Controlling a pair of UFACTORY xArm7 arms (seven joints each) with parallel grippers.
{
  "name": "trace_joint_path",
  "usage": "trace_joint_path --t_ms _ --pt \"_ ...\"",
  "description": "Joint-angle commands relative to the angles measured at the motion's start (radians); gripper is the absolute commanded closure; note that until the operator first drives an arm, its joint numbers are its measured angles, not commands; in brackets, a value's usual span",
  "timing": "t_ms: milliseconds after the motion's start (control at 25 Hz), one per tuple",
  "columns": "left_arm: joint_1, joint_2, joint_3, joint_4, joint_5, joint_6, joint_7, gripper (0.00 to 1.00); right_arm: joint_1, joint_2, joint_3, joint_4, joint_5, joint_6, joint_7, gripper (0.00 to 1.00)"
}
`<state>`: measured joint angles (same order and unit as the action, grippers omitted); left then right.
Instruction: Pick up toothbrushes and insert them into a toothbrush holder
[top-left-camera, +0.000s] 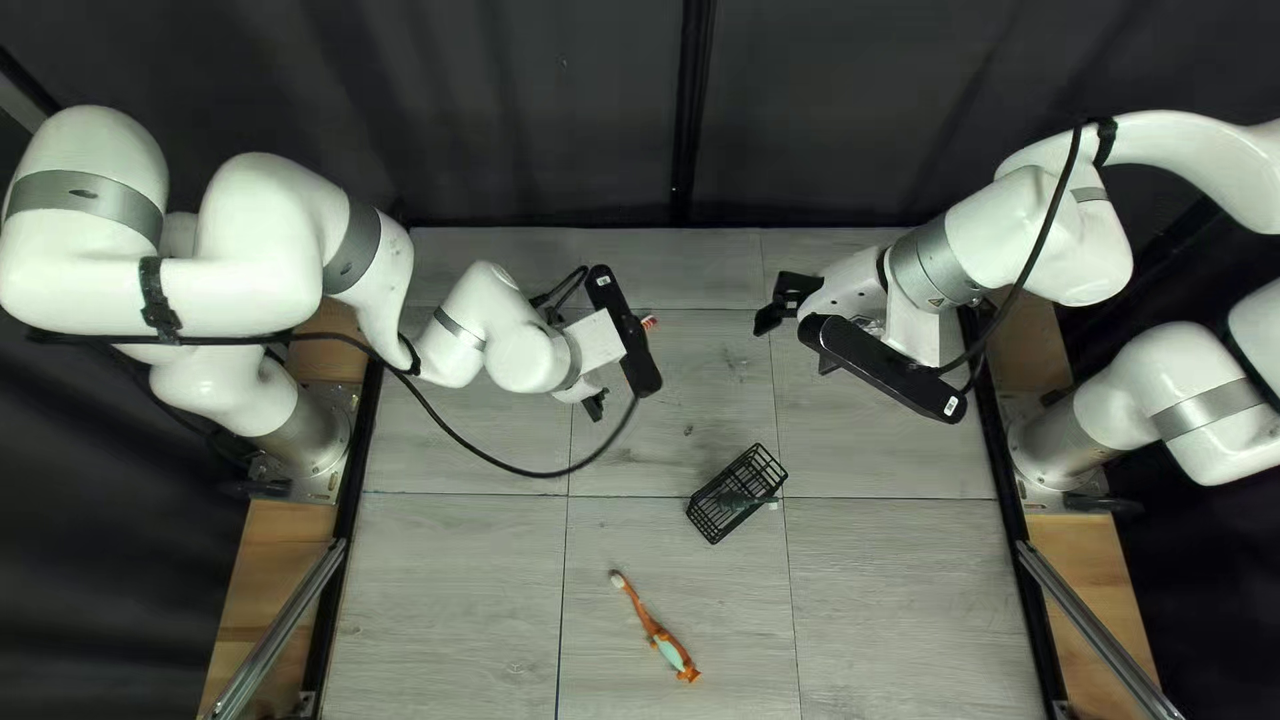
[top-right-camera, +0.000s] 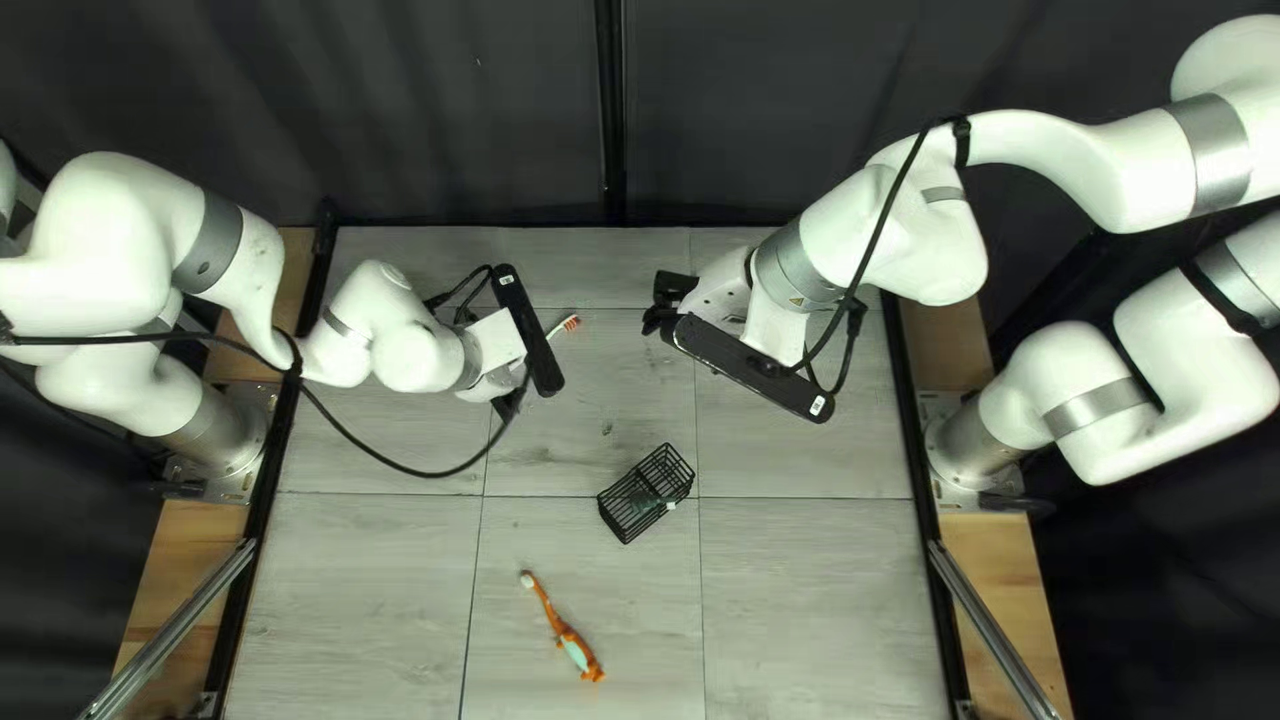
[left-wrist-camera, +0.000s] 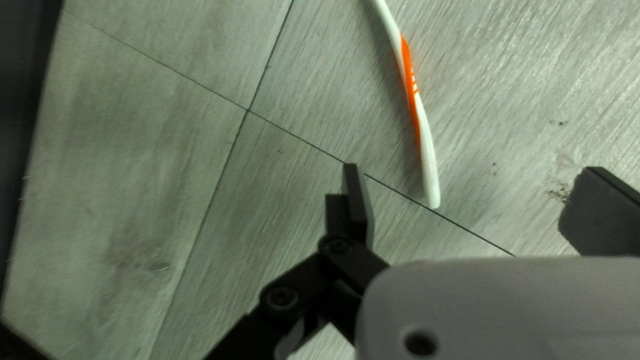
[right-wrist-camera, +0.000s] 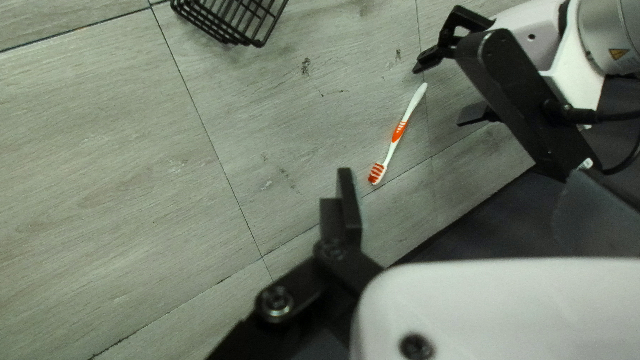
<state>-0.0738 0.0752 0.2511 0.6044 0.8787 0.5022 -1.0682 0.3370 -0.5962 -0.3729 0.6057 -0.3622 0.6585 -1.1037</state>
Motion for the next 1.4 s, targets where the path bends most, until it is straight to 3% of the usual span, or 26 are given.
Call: trace_joint_path --t_ms 40,320,440,640,840,920,960,1000,1080,1200,1280,1320,1400 --pt "0.001 0.017 0.013 -0.012 0.089 -0.034 -0.046 0.00 -0.011 -0.055 -0.062 -0.011 0.009 0.038 -0.075 0.00" --pt "0.016 -0.004 0.044 -0.070 0.295 -0.143 -0.125 0.00 -0.074 -0.116 -0.089 -0.037 0.013 0.059 -0.043 0.00" --pt "0.010 0.032 0.041 -0.055 0.325 -0.158 -0.135 0.00 -0.081 -0.095 -0.091 -0.039 0.016 0.043 -0.016 0.00" --pt "0.058 0.061 0.054 -0.046 0.240 -0.224 -0.036 0.00 -0.079 -0.073 -0.088 -0.030 0.020 0.030 0.003 0.00" --pt "0.137 0.076 0.037 -0.051 0.032 -0.296 0.110 0.00 -0.079 -0.073 -0.088 -0.030 0.020 0.030 0.003 0.00" --pt "0.175 0.096 0.008 -0.044 -0.074 -0.312 0.162 0.19 -0.079 -0.073 -0.088 -0.030 0.020 0.030 0.003 0.00" --pt "0.191 0.095 -0.005 -0.046 -0.121 -0.317 0.189 0.68 -0.079 -0.073 -0.088 -0.030 0.020 0.030 0.003 0.00" --pt "0.208 0.094 -0.018 -0.050 -0.162 -0.324 0.212 0.89 -0.079 -0.073 -0.088 -0.030 0.020 0.030 0.003 0.00" --pt "0.244 0.090 -0.047 -0.062 -0.243 -0.344 0.265 0.91 -0.079 -0.073 -0.088 -0.030 0.020 0.030 0.003 0.00" --pt "0.324 0.085 -0.123 -0.085 -0.387 -0.386 0.373 0.86 -0.079 -0.073 -0.088 -0.030 0.020 0.030 0.003 0.00" --pt "0.405 0.080 -0.209 -0.107 -0.498 -0.420 0.460 0.91 -0.079 -0.073 -0.088 -0.030 0.020 0.030 0.003 0.00" --pt "0.439 0.078 -0.245 -0.117 -0.536 -0.434 0.490 1.00 -0.079 -0.073 -0.088 -0.030 0.020 0.030 0.003 0.00" --pt "0.509 0.074 -0.322 -0.137 -0.601 -0.465 0.541 1.00 -0.079 -0.073 -0.088 -0.030 0.020 0.030 0.003 0.00"
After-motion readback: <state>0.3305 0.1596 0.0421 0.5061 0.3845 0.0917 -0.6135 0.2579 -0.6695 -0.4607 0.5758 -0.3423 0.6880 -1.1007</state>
